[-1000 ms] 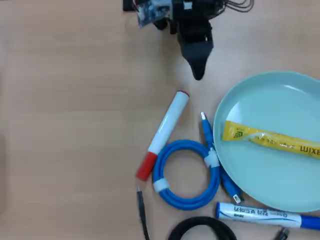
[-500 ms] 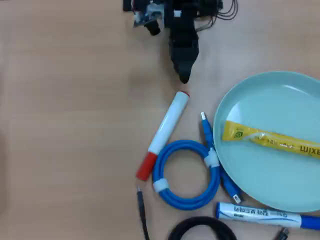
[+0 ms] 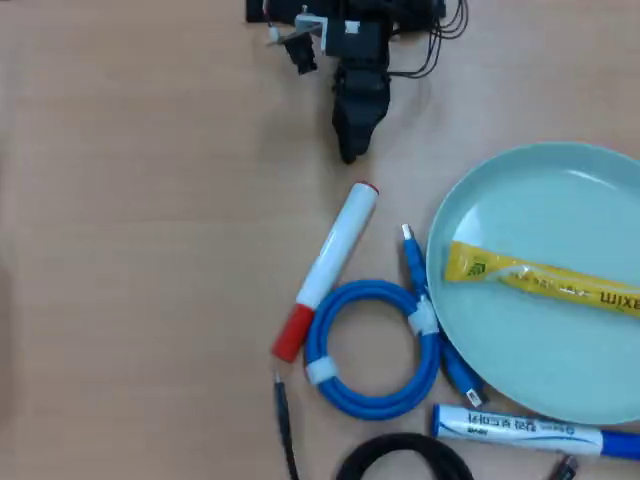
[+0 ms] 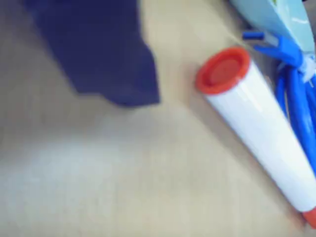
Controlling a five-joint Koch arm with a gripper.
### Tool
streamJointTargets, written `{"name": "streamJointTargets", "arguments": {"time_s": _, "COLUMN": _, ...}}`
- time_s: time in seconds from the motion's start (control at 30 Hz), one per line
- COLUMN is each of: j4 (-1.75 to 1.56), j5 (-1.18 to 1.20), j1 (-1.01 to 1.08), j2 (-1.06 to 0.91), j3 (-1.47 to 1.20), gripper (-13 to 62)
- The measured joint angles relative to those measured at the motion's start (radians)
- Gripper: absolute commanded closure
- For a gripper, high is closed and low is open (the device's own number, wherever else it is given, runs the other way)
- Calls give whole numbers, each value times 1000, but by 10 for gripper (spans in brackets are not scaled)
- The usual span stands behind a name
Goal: Pick up the yellow coffee stick, then put it in the green bowl
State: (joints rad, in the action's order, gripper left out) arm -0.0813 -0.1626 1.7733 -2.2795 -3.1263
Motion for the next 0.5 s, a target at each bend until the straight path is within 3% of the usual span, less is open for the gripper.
{"name": "streamJointTargets", "arguments": {"time_s": 0.5, "j4": 17, "j5": 0, "j1": 0, "j2": 0, "j3": 0, "gripper": -37}}
